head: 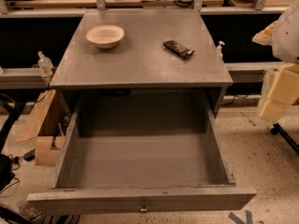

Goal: Place rxbar chocolate into top drawer

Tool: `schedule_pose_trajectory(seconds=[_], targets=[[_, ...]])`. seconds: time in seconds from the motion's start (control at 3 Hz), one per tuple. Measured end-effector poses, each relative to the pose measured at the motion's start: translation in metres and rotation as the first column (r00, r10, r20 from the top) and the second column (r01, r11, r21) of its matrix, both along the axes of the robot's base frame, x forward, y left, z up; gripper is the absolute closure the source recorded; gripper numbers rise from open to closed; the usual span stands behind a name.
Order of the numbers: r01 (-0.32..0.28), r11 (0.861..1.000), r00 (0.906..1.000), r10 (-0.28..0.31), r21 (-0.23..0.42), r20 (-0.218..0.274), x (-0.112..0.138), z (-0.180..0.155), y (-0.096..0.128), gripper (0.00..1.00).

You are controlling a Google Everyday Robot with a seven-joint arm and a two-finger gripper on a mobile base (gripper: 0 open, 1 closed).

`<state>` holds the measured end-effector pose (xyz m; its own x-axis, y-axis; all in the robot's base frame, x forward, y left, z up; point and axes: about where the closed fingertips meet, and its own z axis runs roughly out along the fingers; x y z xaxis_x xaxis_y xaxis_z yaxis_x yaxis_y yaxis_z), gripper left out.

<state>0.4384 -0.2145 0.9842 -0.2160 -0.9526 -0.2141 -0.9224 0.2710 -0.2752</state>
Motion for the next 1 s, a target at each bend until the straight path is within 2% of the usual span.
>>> schedule_pose_trajectory(seconds=[0.33, 0.67, 1.0], targets=[[0.004, 1.000, 1.0000, -0.004, 0.010, 0.008, 0.005, 0.000, -0.001, 0.00], [0.027, 0.997, 0.9982, -0.031, 0.074, 0.050, 0.034, -0.001, -0.007, 0.00], [0.082, 0.973, 0.9850, -0.112, 0.215, 0.132, 0.076, 0.002, -0.031, 0.00]])
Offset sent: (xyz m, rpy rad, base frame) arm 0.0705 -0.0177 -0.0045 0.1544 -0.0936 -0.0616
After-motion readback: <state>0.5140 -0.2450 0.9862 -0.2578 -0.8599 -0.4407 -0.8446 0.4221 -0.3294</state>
